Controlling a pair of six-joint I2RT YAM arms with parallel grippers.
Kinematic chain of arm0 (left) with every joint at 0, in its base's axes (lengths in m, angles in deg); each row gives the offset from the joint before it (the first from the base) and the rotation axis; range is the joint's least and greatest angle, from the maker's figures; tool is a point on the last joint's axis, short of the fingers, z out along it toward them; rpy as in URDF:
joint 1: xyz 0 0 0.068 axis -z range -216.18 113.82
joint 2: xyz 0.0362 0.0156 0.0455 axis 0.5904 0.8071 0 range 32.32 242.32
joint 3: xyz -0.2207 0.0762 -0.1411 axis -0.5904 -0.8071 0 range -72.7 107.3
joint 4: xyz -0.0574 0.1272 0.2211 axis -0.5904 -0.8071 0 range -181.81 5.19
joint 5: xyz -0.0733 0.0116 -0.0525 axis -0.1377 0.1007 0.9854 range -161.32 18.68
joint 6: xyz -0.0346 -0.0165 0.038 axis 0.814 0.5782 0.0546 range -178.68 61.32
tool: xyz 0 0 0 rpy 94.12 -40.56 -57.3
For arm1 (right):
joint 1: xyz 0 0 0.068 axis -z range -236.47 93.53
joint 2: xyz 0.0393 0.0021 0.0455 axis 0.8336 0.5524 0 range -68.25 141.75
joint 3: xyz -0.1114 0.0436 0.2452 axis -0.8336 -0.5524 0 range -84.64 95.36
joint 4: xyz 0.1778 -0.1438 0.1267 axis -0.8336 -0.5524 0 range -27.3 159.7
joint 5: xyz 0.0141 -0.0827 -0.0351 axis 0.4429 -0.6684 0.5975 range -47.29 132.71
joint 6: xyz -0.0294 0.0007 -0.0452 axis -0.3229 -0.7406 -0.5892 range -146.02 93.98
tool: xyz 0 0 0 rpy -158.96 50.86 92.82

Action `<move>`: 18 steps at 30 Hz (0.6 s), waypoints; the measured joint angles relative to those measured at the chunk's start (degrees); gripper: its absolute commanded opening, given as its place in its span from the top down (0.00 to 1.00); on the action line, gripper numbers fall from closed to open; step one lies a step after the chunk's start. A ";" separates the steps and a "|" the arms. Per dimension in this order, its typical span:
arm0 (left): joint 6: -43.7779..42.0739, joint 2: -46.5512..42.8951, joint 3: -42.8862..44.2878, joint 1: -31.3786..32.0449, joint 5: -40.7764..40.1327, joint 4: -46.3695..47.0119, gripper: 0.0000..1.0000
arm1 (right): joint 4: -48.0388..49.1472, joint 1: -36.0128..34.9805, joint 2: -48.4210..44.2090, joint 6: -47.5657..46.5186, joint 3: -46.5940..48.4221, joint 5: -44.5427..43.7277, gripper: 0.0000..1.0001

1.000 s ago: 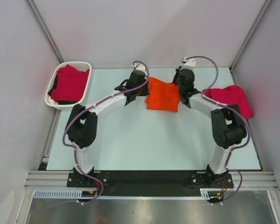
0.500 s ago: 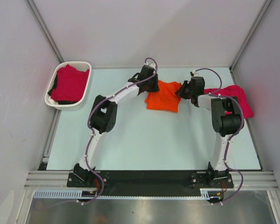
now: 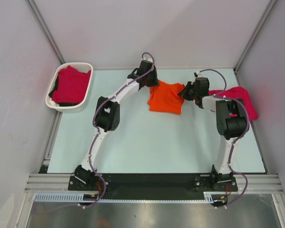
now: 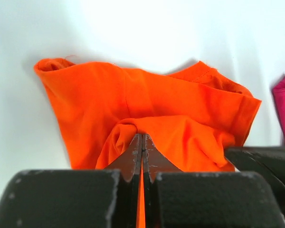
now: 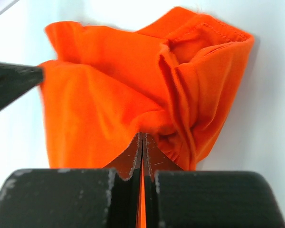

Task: Fold and stack the t-shirts
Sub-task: Smooth out wrinkles on the folded tshirt

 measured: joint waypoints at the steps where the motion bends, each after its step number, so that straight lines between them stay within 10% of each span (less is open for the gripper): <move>1: 0.39 0.81 1.14 -0.13 0.33 -0.04 1.00 | -0.07 0.00 -0.48 -0.02 -0.15 0.17 1.00; 18: 1.22 -0.15 -6.86 -0.66 1.07 2.62 1.00 | -0.79 -2.80 -23.28 -2.25 -8.15 1.55 1.00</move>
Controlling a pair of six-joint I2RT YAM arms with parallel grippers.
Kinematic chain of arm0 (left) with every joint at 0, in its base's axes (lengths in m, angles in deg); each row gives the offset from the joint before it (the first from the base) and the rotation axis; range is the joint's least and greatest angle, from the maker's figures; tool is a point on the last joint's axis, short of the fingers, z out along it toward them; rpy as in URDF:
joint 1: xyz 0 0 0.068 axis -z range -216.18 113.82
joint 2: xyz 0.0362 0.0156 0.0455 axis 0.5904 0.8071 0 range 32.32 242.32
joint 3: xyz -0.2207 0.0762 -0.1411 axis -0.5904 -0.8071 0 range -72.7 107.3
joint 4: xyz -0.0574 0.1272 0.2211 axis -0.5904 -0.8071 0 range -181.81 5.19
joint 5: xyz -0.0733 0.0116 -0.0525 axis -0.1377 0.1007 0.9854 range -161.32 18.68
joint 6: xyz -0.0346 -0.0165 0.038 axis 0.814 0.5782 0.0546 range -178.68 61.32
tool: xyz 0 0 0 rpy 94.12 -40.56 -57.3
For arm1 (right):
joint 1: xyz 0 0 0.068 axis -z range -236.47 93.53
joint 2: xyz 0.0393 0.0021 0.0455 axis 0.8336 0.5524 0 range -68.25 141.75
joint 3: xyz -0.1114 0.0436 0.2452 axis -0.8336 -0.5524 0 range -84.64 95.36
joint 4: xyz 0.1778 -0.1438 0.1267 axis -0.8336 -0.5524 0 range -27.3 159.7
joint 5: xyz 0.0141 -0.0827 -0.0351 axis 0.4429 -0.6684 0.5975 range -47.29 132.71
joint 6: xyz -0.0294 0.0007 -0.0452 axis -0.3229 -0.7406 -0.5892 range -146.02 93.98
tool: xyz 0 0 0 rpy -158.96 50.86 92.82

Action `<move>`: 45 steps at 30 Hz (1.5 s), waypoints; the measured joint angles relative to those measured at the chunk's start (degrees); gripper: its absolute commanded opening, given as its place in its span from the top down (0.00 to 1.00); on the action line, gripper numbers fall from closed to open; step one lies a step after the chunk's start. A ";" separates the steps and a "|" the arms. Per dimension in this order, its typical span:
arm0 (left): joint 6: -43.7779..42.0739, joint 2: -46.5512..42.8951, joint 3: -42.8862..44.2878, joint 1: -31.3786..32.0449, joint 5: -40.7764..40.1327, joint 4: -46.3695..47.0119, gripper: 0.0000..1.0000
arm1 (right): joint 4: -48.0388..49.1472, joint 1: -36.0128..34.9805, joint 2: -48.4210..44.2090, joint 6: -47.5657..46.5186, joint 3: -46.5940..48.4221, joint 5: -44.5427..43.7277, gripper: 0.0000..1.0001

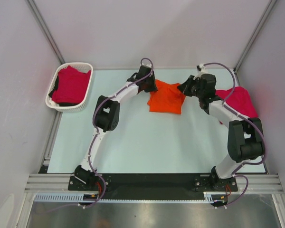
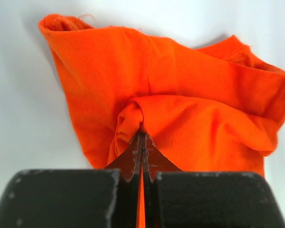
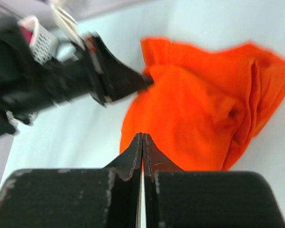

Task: Fold and stack the t-shirts
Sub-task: Smooth out wrinkles on the folded tshirt

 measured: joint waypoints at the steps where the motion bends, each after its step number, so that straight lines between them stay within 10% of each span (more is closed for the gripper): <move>1: -0.02 -0.44 -0.31 -0.02 -0.04 0.00 1.00 | -0.44 0.02 0.61 0.04 -0.39 0.66 1.00; 26: -0.46 -2.62 -0.96 -0.66 -0.07 0.31 1.00 | 11.37 4.44 31.82 11.67 7.06 18.23 1.00; 45: -0.48 -2.12 -0.94 -1.25 -0.09 0.17 1.00 | 11.72 7.32 32.41 12.98 12.59 23.71 1.00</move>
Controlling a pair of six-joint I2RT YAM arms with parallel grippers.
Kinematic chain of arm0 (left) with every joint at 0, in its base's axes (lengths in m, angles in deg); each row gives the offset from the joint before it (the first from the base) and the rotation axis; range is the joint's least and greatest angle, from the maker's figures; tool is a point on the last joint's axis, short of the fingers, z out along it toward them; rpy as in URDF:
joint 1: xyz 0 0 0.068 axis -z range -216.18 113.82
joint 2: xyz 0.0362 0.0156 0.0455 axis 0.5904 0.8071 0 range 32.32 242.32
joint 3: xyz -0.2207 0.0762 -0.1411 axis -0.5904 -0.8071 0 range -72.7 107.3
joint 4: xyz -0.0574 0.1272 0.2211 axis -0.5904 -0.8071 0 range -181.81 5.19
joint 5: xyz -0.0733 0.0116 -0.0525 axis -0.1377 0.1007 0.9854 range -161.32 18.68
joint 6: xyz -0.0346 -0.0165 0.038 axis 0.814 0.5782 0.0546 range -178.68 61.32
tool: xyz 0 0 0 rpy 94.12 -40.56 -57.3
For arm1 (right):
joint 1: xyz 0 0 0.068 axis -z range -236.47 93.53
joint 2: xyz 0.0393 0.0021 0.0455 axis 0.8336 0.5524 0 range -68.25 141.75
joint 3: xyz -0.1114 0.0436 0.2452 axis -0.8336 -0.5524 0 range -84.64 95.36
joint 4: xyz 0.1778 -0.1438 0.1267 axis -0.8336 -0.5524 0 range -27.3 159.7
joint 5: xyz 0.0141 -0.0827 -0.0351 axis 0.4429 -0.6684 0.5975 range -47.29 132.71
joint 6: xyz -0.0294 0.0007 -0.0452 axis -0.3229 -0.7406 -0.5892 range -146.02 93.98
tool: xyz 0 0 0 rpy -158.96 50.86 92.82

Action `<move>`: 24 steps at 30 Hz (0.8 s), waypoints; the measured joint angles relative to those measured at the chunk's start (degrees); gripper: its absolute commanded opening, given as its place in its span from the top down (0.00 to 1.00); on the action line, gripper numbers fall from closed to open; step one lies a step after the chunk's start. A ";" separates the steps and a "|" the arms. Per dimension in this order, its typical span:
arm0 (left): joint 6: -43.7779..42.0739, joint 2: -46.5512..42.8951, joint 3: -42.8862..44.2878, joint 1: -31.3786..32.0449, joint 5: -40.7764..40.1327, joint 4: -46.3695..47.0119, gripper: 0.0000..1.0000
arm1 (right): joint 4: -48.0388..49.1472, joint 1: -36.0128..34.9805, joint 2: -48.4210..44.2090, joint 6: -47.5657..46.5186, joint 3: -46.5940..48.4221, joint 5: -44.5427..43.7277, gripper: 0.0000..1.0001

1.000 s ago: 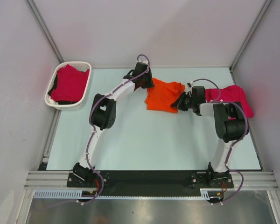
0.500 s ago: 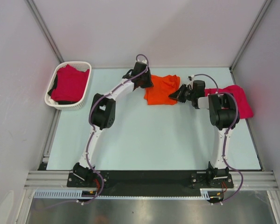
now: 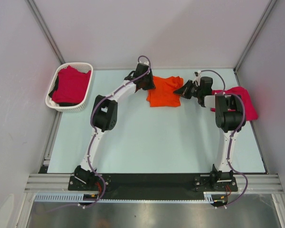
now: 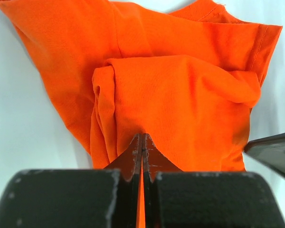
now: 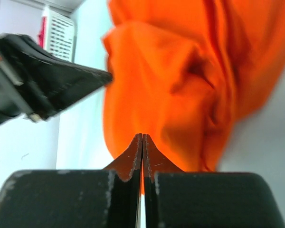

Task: Fold and stack the t-shirts
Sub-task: Smooth out wrinkles on the folded tshirt

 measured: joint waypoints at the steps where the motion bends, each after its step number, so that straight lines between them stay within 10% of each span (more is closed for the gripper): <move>1: 0.00 0.00 0.00 0.00 0.00 0.00 1.00 | 0.42 0.00 0.02 0.13 0.85 0.48 1.00; 24: -0.09 -1.77 -8.61 -0.11 1.64 5.03 1.00 | -11.45 -2.23 12.22 -3.45 22.97 -9.94 1.00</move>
